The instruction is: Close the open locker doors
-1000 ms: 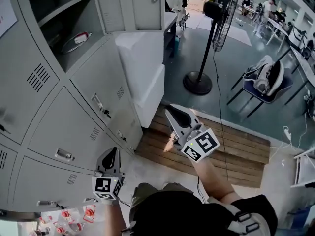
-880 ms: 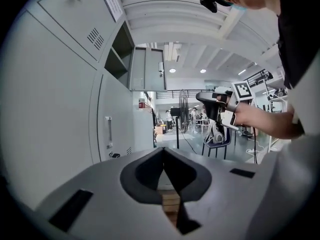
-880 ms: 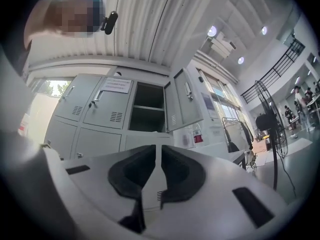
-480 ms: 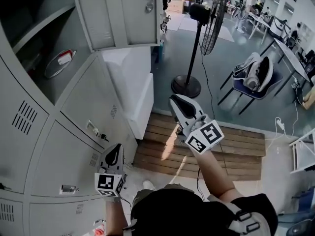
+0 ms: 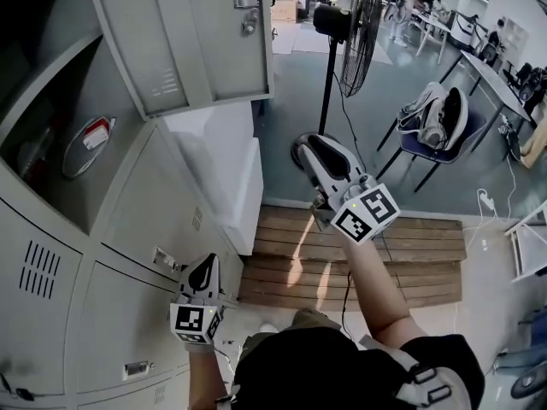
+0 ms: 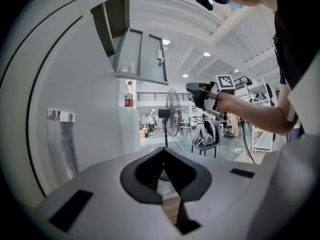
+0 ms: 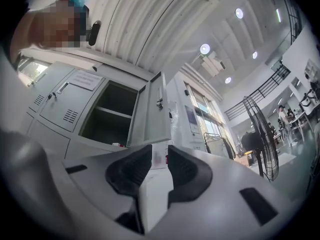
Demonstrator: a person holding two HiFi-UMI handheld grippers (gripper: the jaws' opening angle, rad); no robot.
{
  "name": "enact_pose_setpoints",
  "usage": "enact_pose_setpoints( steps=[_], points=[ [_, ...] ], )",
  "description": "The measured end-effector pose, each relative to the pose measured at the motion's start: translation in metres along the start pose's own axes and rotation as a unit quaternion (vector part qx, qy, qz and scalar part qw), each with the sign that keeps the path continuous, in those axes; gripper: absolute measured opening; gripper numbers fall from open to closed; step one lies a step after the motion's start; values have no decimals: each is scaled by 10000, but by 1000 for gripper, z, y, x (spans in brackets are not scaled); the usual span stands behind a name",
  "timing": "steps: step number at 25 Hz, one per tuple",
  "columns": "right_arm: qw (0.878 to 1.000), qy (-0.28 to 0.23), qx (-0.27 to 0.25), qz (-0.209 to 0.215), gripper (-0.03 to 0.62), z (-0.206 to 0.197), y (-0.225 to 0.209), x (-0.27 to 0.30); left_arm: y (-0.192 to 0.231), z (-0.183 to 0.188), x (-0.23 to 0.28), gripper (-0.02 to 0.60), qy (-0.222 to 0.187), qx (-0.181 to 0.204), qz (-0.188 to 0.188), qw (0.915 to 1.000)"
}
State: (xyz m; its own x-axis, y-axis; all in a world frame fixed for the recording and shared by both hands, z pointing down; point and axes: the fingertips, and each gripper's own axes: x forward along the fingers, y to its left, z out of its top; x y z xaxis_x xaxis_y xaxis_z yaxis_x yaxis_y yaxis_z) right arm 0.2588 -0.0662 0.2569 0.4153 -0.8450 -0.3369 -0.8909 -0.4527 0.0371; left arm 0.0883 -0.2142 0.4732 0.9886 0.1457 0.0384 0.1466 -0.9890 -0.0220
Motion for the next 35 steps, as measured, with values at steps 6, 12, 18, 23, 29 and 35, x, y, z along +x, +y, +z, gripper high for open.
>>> enact_pose_setpoints(
  steps=[6, 12, 18, 23, 29, 35],
  points=[
    [9993, 28, 52, 375, 182, 10, -22, 34, 5, -2, 21, 8, 10, -167, 200, 9997],
    [9956, 119, 117, 918, 243, 7, -26, 70, 6, -6, 35, 8, 92, -258, 410, 9988],
    [9921, 95, 212, 1231, 258, 0, -21, 99, 16, -9, 36, 8, 137, -274, 657, 9974],
    [9896, 28, 308, 1406, 259, -2, -17, 115, 24, -11, 31, 8, 170, -348, 876, 9954],
    [9862, -97, 416, 1597, 258, 3, -10, 122, 28, -10, 25, 8, 204, -351, 1097, 9931],
    [9831, -250, 525, 1734, 199, 11, -4, 115, 22, -11, 17, 8, 239, -338, 1249, 9913]
  ],
)
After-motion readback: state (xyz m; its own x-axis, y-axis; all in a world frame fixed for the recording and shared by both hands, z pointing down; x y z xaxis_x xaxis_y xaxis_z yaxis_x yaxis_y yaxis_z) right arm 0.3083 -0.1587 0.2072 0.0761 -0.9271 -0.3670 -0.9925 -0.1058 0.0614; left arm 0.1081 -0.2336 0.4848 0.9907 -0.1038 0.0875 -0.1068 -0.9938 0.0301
